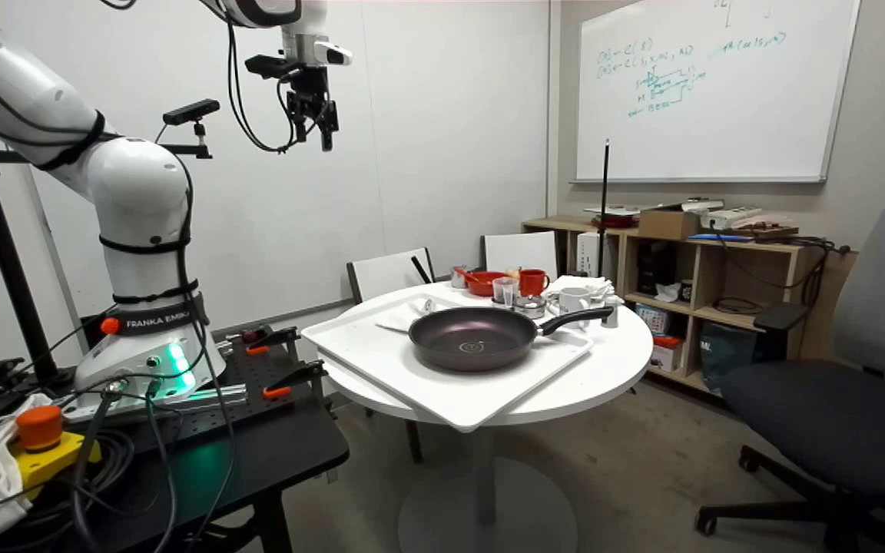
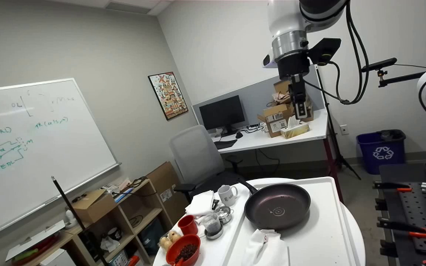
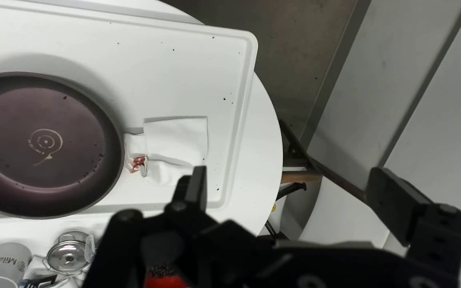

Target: Pick up the napkin from the table and wipe the pan

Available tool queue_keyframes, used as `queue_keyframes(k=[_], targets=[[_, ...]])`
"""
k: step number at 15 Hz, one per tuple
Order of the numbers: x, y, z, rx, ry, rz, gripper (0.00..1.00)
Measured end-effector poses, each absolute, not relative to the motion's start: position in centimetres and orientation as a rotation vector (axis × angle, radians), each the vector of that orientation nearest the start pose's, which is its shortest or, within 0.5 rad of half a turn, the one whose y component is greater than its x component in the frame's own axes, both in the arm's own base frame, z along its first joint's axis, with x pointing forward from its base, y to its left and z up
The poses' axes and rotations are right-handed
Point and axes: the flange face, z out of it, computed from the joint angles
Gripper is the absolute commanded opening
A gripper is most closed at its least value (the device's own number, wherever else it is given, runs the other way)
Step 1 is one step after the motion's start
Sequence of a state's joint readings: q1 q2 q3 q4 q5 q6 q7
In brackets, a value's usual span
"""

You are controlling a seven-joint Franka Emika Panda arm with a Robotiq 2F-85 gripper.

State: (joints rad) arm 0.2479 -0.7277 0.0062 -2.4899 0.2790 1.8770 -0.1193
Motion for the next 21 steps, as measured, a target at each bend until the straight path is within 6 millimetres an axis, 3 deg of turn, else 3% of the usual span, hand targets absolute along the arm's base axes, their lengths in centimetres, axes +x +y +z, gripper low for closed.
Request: queue_keyframes(k=[12,17,21], targets=[[33.2,10.6,53.5,-2.844,-0.419,-0.143,1.00],[36.1,10.5,51.2,-2.877,-0.365,-0.173,1.00],[39.7,10.0,47.8,-2.901,-0.298,-0.174,1.00]])
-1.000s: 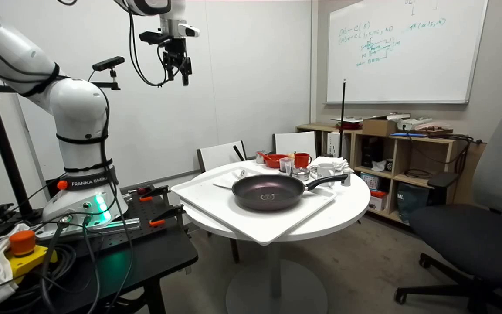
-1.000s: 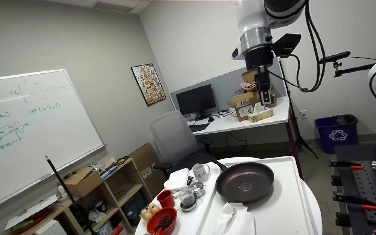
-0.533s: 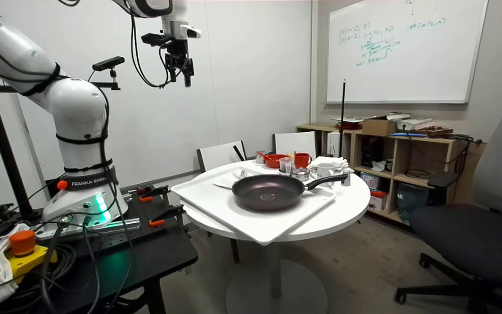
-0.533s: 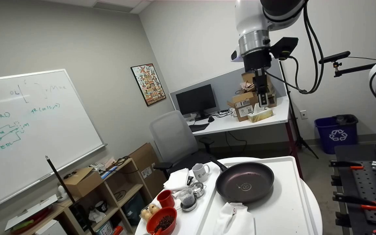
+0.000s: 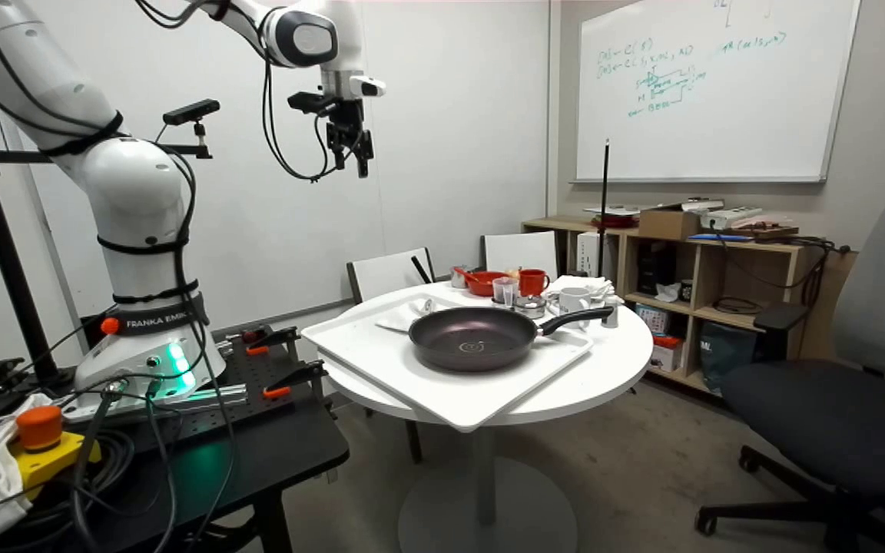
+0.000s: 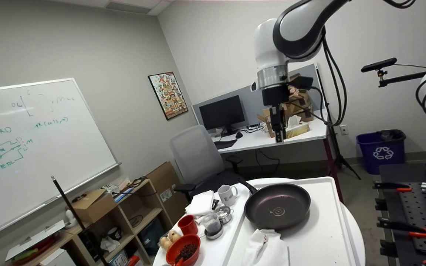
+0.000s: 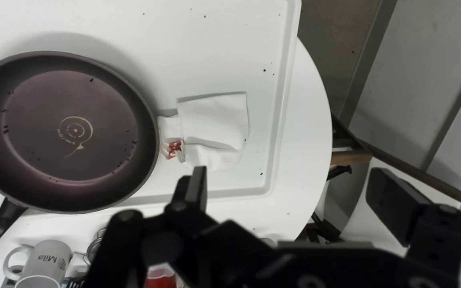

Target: Pick up the napkin from the table and wipe the pan

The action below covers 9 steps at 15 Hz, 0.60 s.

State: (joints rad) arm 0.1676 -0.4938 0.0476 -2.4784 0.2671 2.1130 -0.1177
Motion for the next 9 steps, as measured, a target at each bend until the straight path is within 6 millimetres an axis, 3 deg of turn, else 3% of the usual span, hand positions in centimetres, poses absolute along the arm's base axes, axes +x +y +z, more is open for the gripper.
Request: queue_keyframes(k=[4,9], targets=[[43.3,9.7,43.6,-2.960,-0.293,-0.183,1.00],[45.5,10.2,39.3,-3.107,-0.539,-0.164,1.00]])
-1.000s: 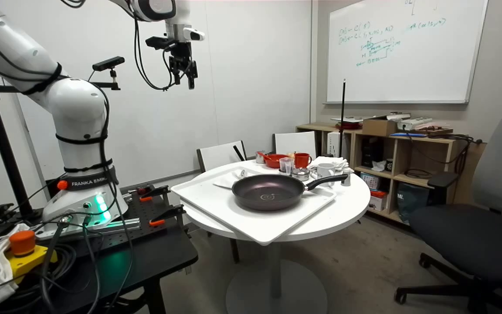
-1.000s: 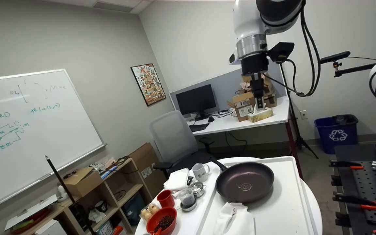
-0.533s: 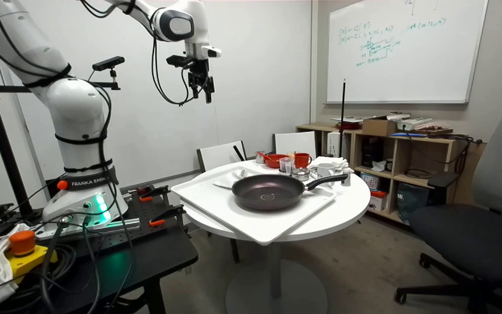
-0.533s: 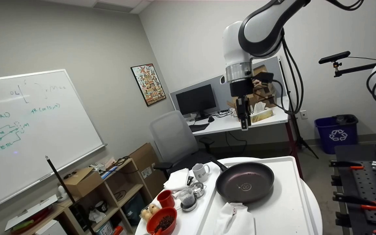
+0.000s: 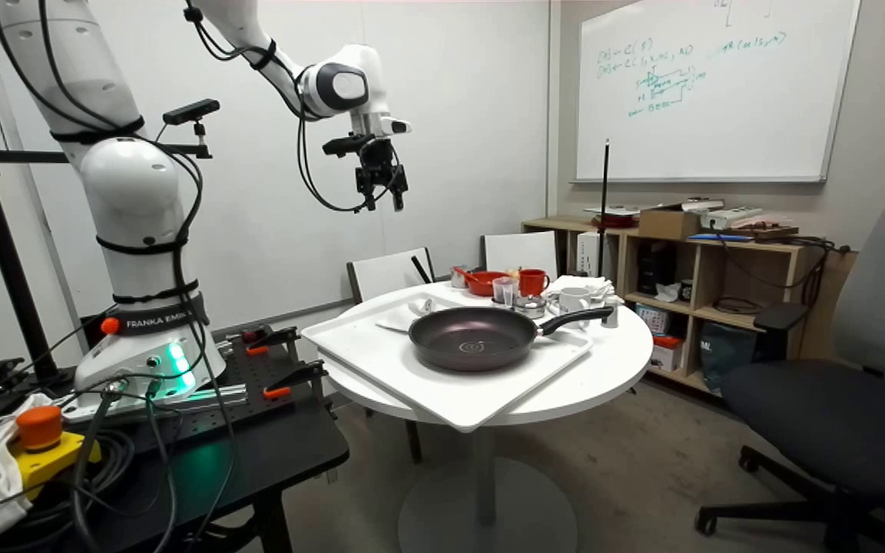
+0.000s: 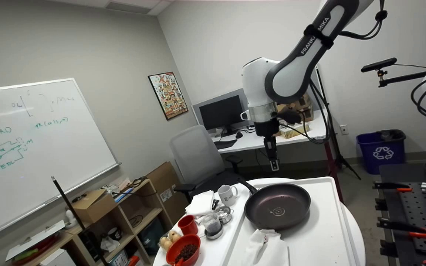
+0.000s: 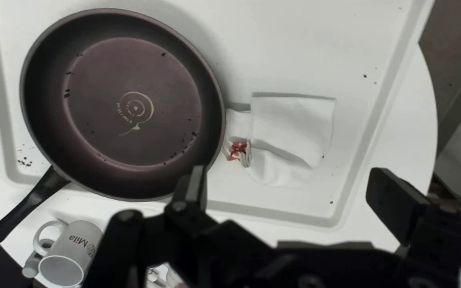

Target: Pick up the napkin from the table and wipe the pan

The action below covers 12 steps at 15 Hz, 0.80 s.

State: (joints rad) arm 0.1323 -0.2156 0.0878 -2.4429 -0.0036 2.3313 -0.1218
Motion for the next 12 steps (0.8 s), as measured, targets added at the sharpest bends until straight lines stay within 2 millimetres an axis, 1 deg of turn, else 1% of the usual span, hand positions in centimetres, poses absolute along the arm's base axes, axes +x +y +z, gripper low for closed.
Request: queue_keyframes(k=[3,7,10,12], targets=[[46.0,10.3,37.3,-3.163,-0.752,-0.139,1.00],[46.8,10.2,35.1,-3.169,-1.051,-0.133,1.00],[47.5,10.4,33.8,-3.145,-1.213,-0.154,1.00],[48.1,10.6,32.8,-3.123,-1.281,-0.150,1.00]])
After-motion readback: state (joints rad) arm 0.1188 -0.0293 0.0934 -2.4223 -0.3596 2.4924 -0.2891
